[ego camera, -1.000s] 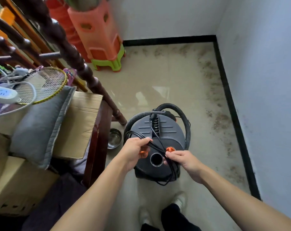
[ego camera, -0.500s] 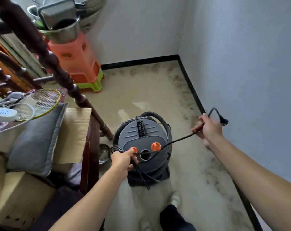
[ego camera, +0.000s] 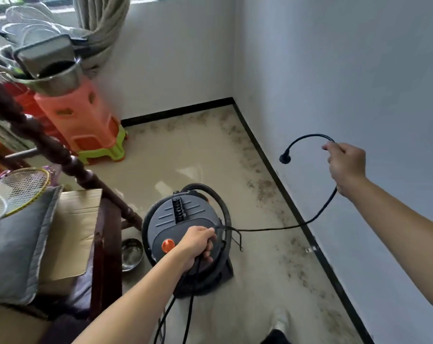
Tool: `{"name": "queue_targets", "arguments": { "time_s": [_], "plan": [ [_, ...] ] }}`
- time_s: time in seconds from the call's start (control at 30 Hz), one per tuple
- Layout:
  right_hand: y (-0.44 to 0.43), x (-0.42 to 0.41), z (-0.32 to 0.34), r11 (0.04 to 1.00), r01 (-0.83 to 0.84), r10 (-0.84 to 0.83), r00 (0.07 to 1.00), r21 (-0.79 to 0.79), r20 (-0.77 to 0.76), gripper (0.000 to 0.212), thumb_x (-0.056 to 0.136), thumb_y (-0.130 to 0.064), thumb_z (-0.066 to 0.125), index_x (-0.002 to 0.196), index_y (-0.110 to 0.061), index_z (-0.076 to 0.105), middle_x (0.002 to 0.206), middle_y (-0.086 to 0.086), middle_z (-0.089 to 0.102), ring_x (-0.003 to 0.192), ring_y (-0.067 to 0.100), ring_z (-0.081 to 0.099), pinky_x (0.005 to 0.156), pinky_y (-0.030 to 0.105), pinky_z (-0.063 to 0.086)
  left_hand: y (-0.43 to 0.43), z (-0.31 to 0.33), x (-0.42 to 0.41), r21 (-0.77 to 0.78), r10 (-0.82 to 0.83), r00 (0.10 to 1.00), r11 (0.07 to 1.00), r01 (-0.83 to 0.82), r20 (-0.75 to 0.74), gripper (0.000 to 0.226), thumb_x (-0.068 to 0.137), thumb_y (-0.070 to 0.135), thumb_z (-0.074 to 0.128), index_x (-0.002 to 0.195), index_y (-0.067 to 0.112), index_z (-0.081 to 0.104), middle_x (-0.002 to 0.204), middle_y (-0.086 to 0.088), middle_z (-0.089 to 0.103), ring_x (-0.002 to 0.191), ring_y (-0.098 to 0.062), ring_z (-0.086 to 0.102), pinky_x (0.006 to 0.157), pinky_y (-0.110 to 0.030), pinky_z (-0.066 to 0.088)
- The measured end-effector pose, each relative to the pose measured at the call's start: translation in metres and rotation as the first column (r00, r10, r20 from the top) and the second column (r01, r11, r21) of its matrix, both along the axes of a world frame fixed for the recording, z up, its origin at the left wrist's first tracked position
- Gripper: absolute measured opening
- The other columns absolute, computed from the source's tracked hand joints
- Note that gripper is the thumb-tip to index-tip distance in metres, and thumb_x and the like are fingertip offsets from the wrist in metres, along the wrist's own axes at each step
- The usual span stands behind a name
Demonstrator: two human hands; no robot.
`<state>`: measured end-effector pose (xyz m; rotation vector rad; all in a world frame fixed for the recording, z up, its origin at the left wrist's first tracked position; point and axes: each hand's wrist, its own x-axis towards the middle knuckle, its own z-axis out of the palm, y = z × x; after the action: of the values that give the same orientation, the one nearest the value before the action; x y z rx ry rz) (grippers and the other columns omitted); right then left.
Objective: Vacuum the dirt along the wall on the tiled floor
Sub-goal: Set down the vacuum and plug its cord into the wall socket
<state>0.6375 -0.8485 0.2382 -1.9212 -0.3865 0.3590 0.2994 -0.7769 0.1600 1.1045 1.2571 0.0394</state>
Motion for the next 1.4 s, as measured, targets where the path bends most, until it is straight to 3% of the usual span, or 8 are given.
{"name": "queue_targets", "arguments": {
  "time_s": [0.23, 0.37, 0.5, 0.57, 0.7, 0.83, 1.17, 1.4],
  "plan": [
    [0.003, 0.083, -0.006, 0.995, -0.102, 0.102, 0.995, -0.014, 0.019, 0.045, 0.094, -0.024, 0.057, 0.096, 0.022, 0.054, 0.069, 0.011, 0.037, 0.059, 0.021, 0.030, 0.054, 0.029, 0.027, 0.030, 0.012, 0.120, -0.105, 0.103, 0.981, 0.991, -0.086, 0.167, 0.016, 0.100, 0.004, 0.044, 0.090, -0.001, 0.056, 0.061, -0.011, 0.056, 0.049, -0.022, 0.052, 0.054, -0.032, 0.046],
    [0.022, 0.124, -0.002, 0.993, -0.121, 0.121, 0.993, -0.007, 0.016, 0.038, 0.094, -0.022, 0.059, 0.069, 0.007, 0.053, 0.064, 0.009, 0.035, 0.042, 0.011, 0.037, 0.056, 0.032, 0.027, 0.063, 0.028, 0.182, -0.165, 0.241, 0.934, 0.965, -0.202, 0.264, 0.014, 0.101, 0.005, 0.042, 0.092, 0.005, 0.053, 0.073, -0.013, 0.061, 0.063, -0.026, 0.062, 0.064, -0.039, 0.053],
    [0.060, 0.150, 0.003, 0.989, -0.146, 0.146, 0.989, 0.007, 0.033, 0.042, 0.093, -0.026, 0.059, 0.065, 0.004, 0.051, 0.060, 0.006, 0.039, 0.054, 0.016, 0.033, 0.059, 0.034, 0.028, 0.103, 0.057, 0.216, -0.100, 0.260, 0.901, 0.966, -0.240, 0.346, 0.011, 0.100, 0.005, 0.044, 0.095, 0.009, 0.053, 0.079, -0.009, 0.068, 0.072, -0.022, 0.069, 0.066, -0.035, 0.054],
    [0.084, 0.157, 0.006, 0.986, -0.168, 0.168, 0.985, 0.017, 0.025, 0.037, 0.095, -0.024, 0.058, 0.064, -0.003, 0.054, 0.056, -0.001, 0.043, 0.047, 0.011, 0.037, 0.057, 0.031, 0.031, 0.129, 0.066, 0.222, -0.056, 0.261, 0.890, 0.964, -0.259, 0.375, 0.010, 0.099, 0.006, 0.046, 0.097, 0.011, 0.055, 0.083, -0.007, 0.068, 0.079, -0.022, 0.069, 0.071, -0.035, 0.051],
    [0.143, 0.168, 0.008, 0.972, -0.236, 0.236, 0.972, 0.020, 0.025, 0.040, 0.096, -0.026, 0.057, 0.089, 0.013, 0.063, 0.063, 0.004, 0.048, 0.056, 0.016, 0.041, 0.058, 0.031, 0.033, 0.185, 0.062, 0.223, 0.044, 0.290, 0.905, 0.947, -0.319, 0.312, 0.010, 0.098, 0.011, 0.052, 0.101, 0.013, 0.061, 0.092, -0.007, 0.070, 0.085, -0.021, 0.067, 0.072, -0.034, 0.050],
    [0.216, 0.180, 0.008, 0.958, -0.286, 0.286, 0.956, -0.005, 0.058, 0.043, 0.097, -0.026, 0.056, 0.096, 0.016, 0.060, 0.070, 0.011, 0.048, 0.064, 0.022, 0.039, 0.058, 0.031, 0.032, 0.248, 0.042, 0.221, 0.063, 0.403, 0.876, 0.899, -0.433, 0.264, 0.011, 0.098, 0.012, 0.054, 0.101, 0.014, 0.064, 0.091, -0.007, 0.069, 0.080, -0.019, 0.066, 0.067, -0.031, 0.048],
    [0.408, 0.188, -0.001, 0.916, -0.397, 0.400, 0.912, -0.050, 0.093, 0.047, 0.098, -0.032, 0.051, 0.079, 0.011, 0.046, 0.068, 0.010, 0.040, 0.064, 0.021, 0.035, 0.062, 0.034, 0.031, 0.397, 0.004, 0.184, 0.168, 0.674, 0.736, 0.720, -0.673, 0.059, 0.019, 0.099, 0.008, 0.047, 0.085, 0.017, 0.056, 0.074, -0.005, 0.064, 0.056, -0.014, 0.061, 0.056, -0.025, 0.035],
    [0.539, 0.180, -0.026, 0.855, -0.514, 0.516, 0.857, -0.072, 0.007, 0.037, 0.098, -0.021, 0.053, 0.064, -0.010, 0.040, 0.058, 0.003, 0.034, 0.053, 0.018, 0.028, 0.056, 0.031, 0.026, 0.478, -0.001, 0.151, 0.313, 0.815, 0.577, 0.536, -0.785, 0.052, 0.024, 0.097, 0.000, 0.044, 0.080, 0.015, 0.052, 0.072, -0.008, 0.061, 0.053, -0.014, 0.058, 0.048, -0.020, 0.040]
  ]
}}
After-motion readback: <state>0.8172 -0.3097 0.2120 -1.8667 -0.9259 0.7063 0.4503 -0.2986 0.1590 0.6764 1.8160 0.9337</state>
